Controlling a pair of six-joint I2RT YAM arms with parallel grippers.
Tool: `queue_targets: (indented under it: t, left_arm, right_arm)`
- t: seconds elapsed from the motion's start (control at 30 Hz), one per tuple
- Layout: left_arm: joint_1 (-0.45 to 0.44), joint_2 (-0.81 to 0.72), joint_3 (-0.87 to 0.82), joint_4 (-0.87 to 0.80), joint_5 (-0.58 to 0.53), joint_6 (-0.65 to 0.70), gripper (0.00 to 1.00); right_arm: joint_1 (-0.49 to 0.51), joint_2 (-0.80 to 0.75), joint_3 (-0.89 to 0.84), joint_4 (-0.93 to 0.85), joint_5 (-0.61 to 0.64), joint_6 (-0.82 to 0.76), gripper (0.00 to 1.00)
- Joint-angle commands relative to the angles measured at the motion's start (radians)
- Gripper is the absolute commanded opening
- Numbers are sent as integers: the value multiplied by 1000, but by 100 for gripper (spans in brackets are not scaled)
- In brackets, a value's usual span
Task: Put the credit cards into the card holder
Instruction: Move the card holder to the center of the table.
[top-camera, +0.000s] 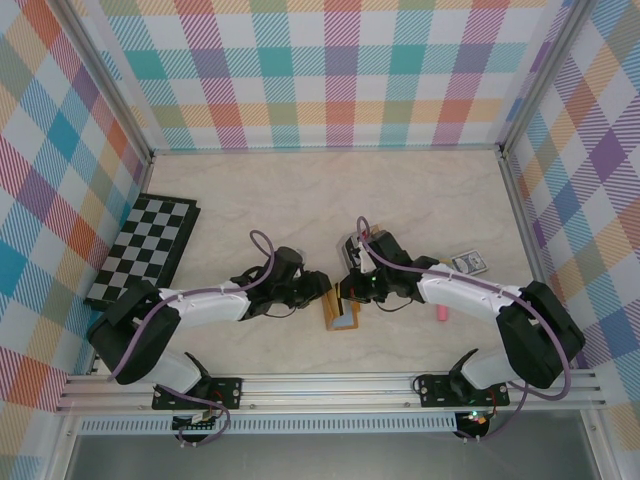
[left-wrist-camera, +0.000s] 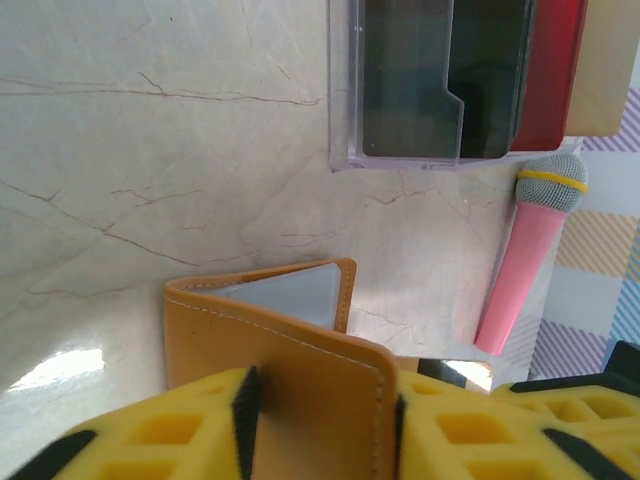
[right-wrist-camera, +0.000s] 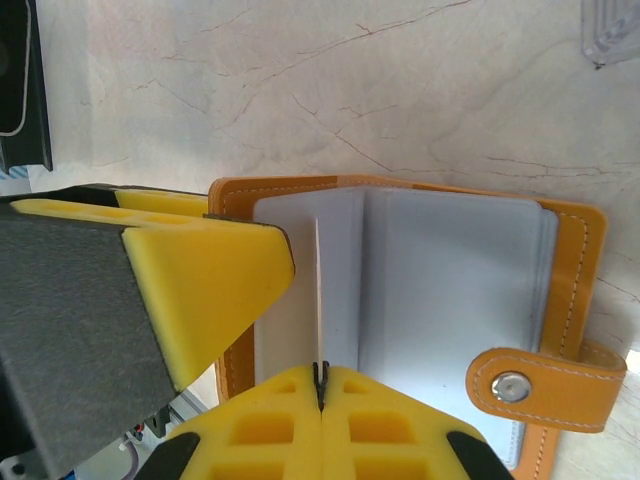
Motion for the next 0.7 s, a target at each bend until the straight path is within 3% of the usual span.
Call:
queue_targets:
  t: [0.0,0.07,0.23,0.5,0.67]
  left_arm:
    - [10,-15,-38,-32,-4,5,24]
    - [12,-29,-49,-41,-9,6,14]
    - [22,-71,-76,-61,-17,13,2]
    - [36,-55,-89,-84,-42,89,1]
    - [37,35,-97,-1,-49,128,2]
  right_arm:
    - [4,-12,-7,23,-21,9,0]
    - [4,-5,-4,17,-19,5,0]
    - [3,22,3,22,-35,4,0]
    - [4,69,42,-154,132,-61,0]
    - [-12,74,11,-150,158,-74,0]
